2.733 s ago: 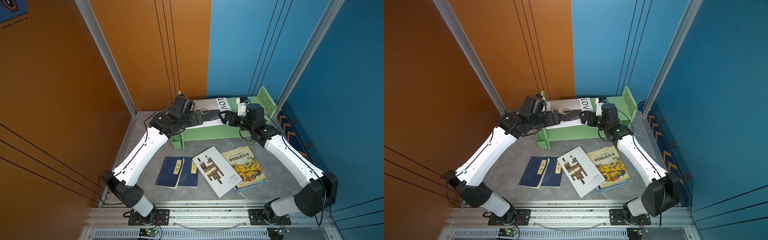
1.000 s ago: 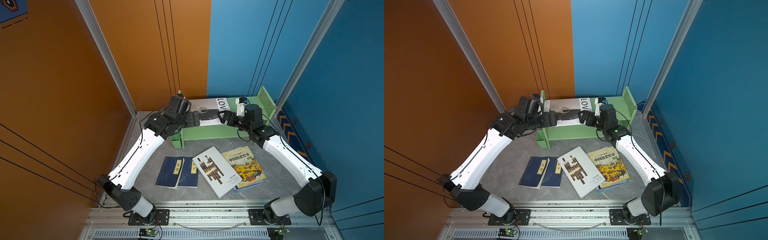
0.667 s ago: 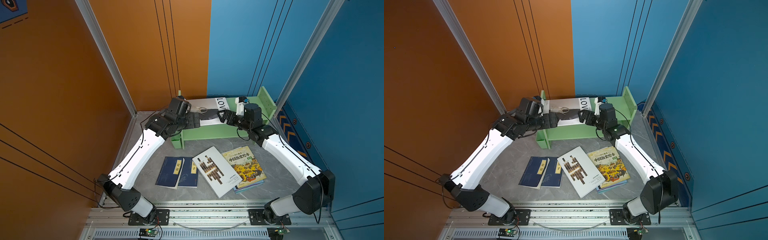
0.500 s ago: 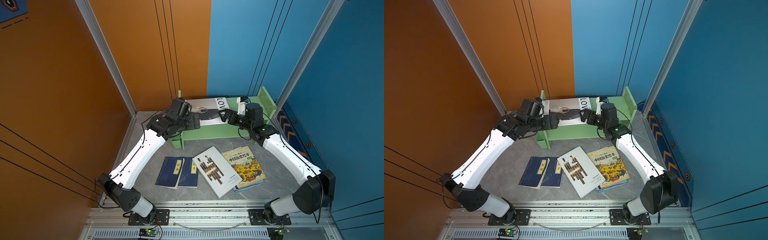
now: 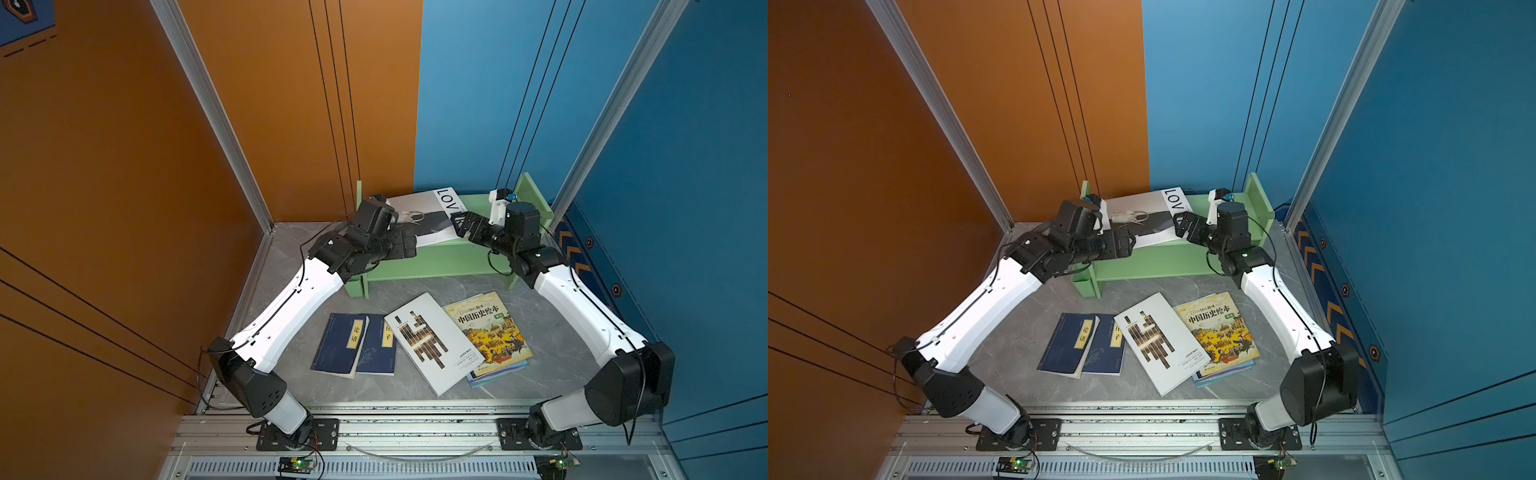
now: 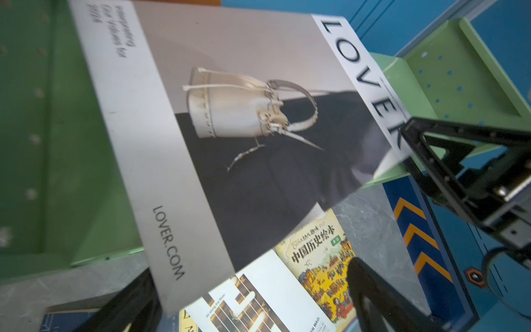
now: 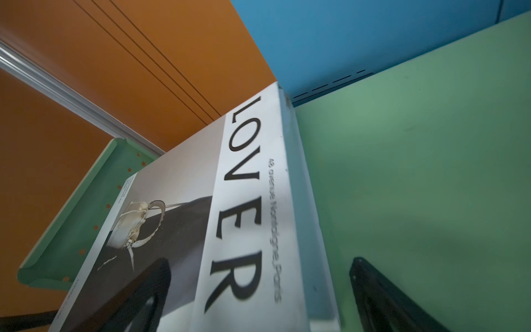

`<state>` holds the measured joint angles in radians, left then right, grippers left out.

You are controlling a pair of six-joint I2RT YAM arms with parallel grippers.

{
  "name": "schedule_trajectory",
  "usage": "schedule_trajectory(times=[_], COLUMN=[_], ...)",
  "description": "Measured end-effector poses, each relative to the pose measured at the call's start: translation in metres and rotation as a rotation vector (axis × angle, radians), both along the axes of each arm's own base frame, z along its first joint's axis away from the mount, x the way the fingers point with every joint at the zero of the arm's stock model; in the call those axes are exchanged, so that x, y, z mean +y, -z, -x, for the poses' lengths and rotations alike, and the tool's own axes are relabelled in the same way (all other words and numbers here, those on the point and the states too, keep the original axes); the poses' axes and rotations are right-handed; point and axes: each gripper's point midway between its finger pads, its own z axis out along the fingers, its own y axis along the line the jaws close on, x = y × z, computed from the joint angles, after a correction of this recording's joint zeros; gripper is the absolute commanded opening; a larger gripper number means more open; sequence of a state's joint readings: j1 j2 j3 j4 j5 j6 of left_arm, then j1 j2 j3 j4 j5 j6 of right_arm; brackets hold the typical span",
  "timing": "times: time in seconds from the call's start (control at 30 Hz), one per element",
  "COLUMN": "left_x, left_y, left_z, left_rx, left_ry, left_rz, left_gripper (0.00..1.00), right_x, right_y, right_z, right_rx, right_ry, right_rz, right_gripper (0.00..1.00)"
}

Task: Stacking books/files
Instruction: Rotate the book at the bookshelf.

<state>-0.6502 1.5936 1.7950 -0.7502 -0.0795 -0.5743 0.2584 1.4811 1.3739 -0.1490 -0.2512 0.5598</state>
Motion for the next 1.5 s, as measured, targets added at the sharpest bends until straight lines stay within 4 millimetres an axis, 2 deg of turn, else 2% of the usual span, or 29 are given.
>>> schedule_trajectory(times=[0.13,0.23,0.37,0.5,0.6,0.73,0.83,0.93,1.07,1.13,1.17,1.33,1.5], left_x=[-0.044,-0.082,-0.099,-0.084,-0.061,-0.027,-0.011,-0.006,-0.006,-0.005,-0.005,0.001,0.005], left_y=[0.006,0.008,0.007,-0.011,-0.034,-0.06,-0.072,-0.063,-0.026,-0.008,-0.009,-0.011,-0.011], left_z=[0.002,0.009,0.023,0.023,0.014,-0.013,-0.044,-0.078,-0.119,-0.133,-0.14,-0.147,-0.15], left_rx=[0.016,0.02,0.015,-0.041,-0.109,-0.216,-0.279,-0.298,-0.262,-0.241,-0.257,-0.262,-0.261], left_ry=[0.103,0.2,0.273,0.284,0.255,0.162,0.085,0.02,-0.043,-0.071,-0.098,-0.161,-0.187], left_rz=[0.032,0.058,0.055,0.024,-0.003,-0.079,-0.137,-0.204,-0.283,-0.317,-0.318,-0.316,-0.314], left_gripper=[0.98,0.98,0.98,0.98,0.98,0.98,0.98,0.98,0.98,0.98,0.98,0.98,0.98], right_x=[-0.038,-0.058,-0.069,-0.059,-0.039,-0.008,0.008,0.019,0.028,0.032,0.033,0.038,0.039], right_y=[-0.002,-0.006,-0.02,-0.035,-0.037,-0.037,-0.037,-0.037,-0.03,-0.025,-0.022,-0.015,-0.022], right_z=[-0.01,-0.011,-0.008,-0.006,-0.001,0.007,0.012,0.013,0.01,0.008,0.007,0.005,-0.001], right_rx=[0.001,0.001,-0.014,-0.04,-0.044,-0.04,-0.043,-0.047,-0.041,-0.034,-0.03,-0.021,-0.037], right_ry=[0.088,0.132,0.157,0.138,0.103,0.059,0.052,0.057,0.077,0.084,0.089,0.101,0.114], right_rz=[-0.013,-0.019,-0.032,-0.05,-0.052,-0.056,-0.052,-0.045,-0.03,-0.02,-0.014,0.003,0.005], right_gripper=[1.0,1.0,1.0,1.0,1.0,1.0,1.0,1.0,1.0,1.0,1.0,1.0,1.0])
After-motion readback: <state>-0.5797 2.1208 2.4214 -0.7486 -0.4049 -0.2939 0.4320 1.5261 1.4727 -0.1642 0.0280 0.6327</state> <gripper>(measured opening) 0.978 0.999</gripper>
